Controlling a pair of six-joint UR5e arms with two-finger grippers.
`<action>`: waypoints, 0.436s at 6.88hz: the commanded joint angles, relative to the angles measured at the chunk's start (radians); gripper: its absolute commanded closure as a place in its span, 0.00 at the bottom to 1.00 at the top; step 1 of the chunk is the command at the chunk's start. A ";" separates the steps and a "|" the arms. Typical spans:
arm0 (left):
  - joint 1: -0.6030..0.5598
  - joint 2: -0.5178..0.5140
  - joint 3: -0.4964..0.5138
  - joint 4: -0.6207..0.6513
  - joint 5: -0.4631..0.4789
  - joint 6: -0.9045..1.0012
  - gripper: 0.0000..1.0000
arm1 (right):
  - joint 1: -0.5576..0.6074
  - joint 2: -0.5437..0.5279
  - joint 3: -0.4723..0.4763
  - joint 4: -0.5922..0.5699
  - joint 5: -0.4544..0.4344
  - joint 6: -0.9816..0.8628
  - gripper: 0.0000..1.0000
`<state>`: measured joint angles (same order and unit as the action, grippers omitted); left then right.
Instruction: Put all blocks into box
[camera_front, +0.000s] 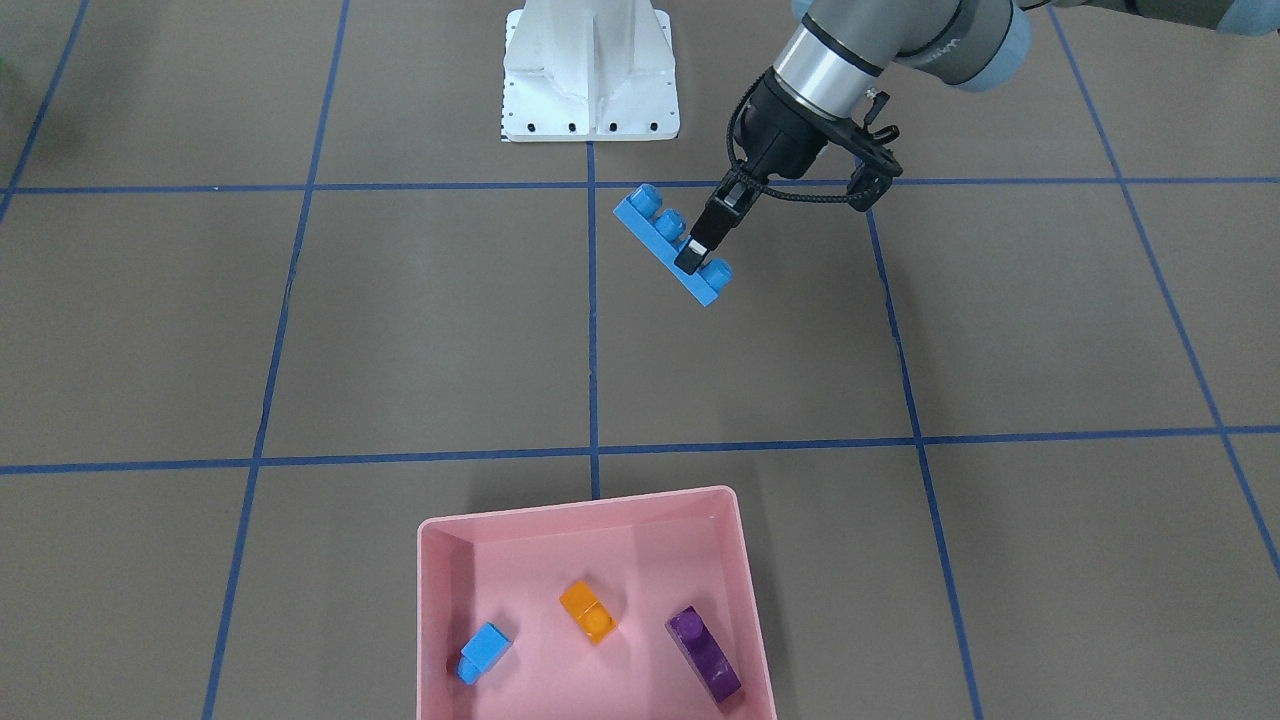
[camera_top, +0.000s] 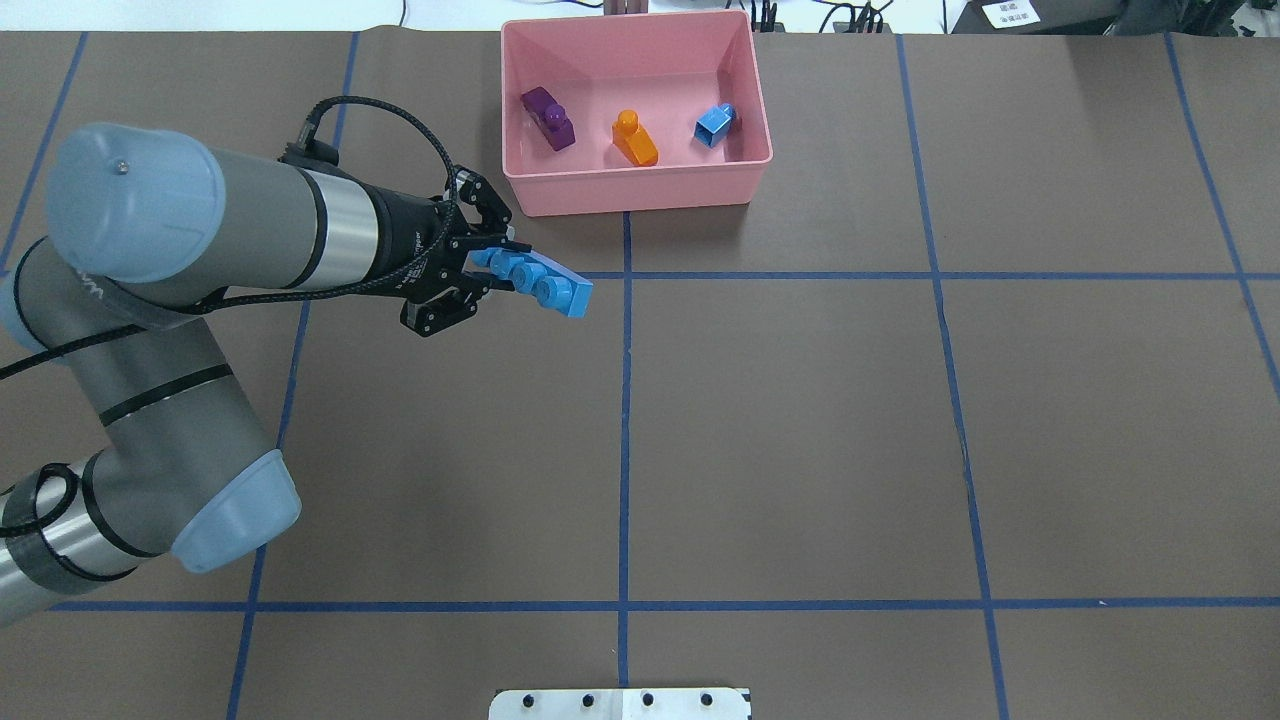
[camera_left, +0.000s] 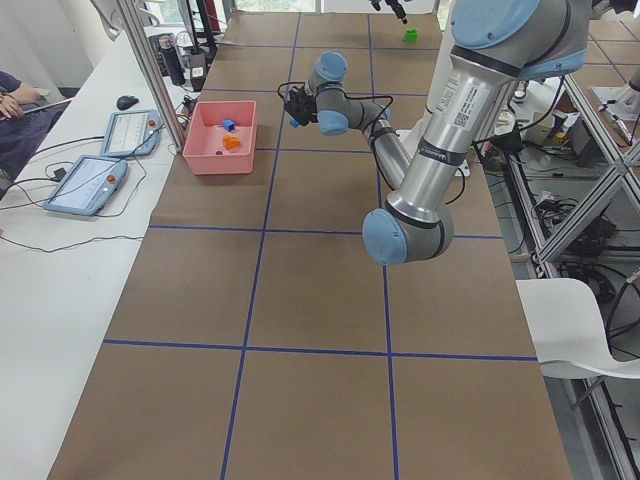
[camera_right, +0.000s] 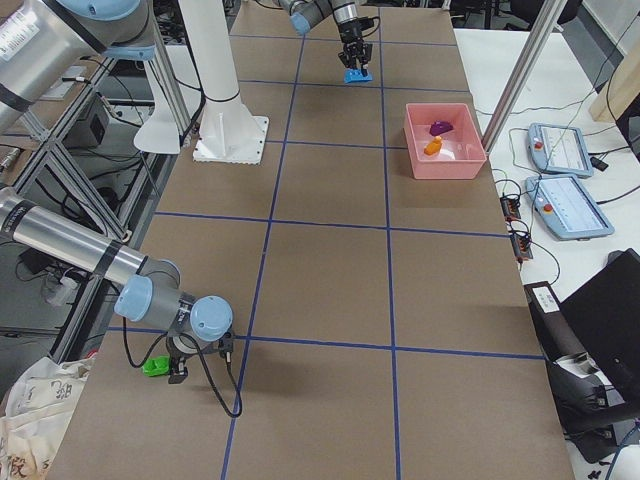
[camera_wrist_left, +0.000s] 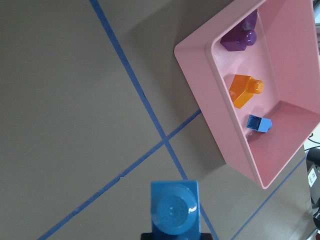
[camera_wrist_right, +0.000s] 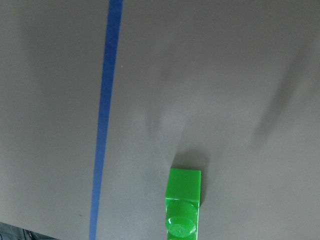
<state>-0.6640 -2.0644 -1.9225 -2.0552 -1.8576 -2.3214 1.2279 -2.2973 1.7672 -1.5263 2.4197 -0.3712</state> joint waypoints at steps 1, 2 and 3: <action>0.000 0.000 0.000 0.001 0.000 0.000 1.00 | -0.019 0.039 -0.052 0.000 0.028 0.000 0.00; 0.000 0.000 0.002 0.001 0.000 0.000 1.00 | -0.037 0.061 -0.078 0.000 0.044 0.000 0.00; 0.000 -0.006 0.011 0.001 0.003 -0.003 1.00 | -0.057 0.064 -0.084 0.000 0.058 0.000 0.00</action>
<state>-0.6642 -2.0666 -1.9184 -2.0541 -1.8569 -2.3217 1.1921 -2.2451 1.6985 -1.5263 2.4604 -0.3712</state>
